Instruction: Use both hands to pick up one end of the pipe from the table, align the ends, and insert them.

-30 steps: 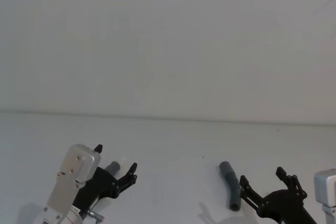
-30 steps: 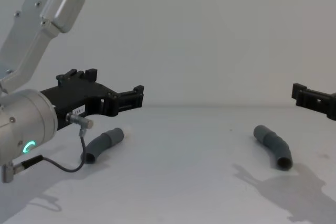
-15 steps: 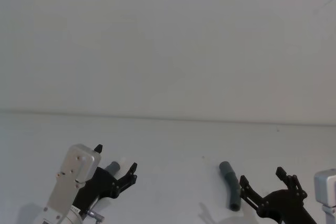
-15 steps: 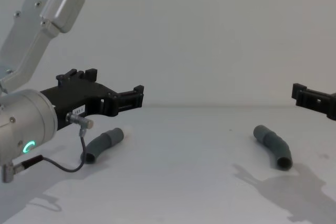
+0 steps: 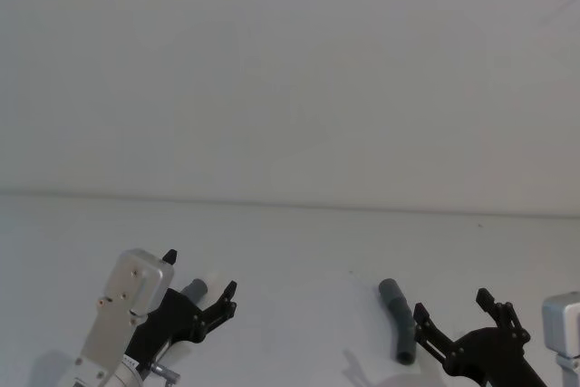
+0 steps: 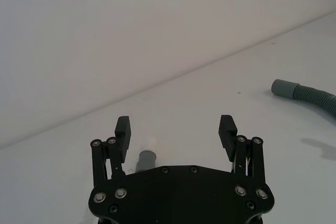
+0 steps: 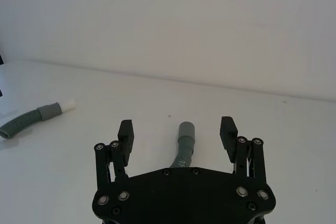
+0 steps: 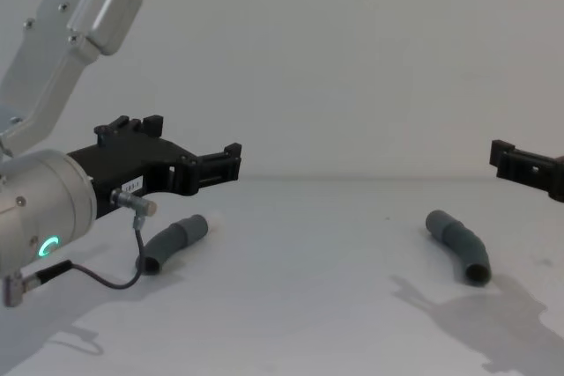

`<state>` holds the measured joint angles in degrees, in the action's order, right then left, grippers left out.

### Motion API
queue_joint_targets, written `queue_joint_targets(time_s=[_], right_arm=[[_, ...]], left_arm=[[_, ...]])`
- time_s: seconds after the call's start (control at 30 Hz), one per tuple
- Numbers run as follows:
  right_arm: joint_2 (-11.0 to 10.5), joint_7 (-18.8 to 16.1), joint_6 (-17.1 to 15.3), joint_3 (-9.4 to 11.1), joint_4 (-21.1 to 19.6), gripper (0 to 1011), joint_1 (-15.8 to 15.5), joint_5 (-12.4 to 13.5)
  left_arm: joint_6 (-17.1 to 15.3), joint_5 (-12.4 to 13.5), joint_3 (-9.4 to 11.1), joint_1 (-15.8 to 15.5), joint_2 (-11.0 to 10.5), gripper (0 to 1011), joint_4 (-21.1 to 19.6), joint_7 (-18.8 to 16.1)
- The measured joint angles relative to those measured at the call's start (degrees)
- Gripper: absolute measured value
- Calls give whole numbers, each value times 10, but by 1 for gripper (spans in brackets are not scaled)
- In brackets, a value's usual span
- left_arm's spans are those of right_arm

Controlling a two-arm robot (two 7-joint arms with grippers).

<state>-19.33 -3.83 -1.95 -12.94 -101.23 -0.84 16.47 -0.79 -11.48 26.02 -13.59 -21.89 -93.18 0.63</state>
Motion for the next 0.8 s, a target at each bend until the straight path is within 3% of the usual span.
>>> queue_joint_targets(time_s=[0.33, 0.57, 0.8], right_arm=[[0, 0, 0, 0, 0, 1000, 0, 0], [0, 0, 0, 0, 0, 1000, 0, 0], [0, 0, 0, 0, 0, 1000, 0, 0]], left_arm=[[-20, -5, -2, -8, 4, 1001, 3, 7], [-67, -26, -14, -15, 6, 1001, 0, 18], [-138, -56, -36, -17, 2, 1002, -16, 24]])
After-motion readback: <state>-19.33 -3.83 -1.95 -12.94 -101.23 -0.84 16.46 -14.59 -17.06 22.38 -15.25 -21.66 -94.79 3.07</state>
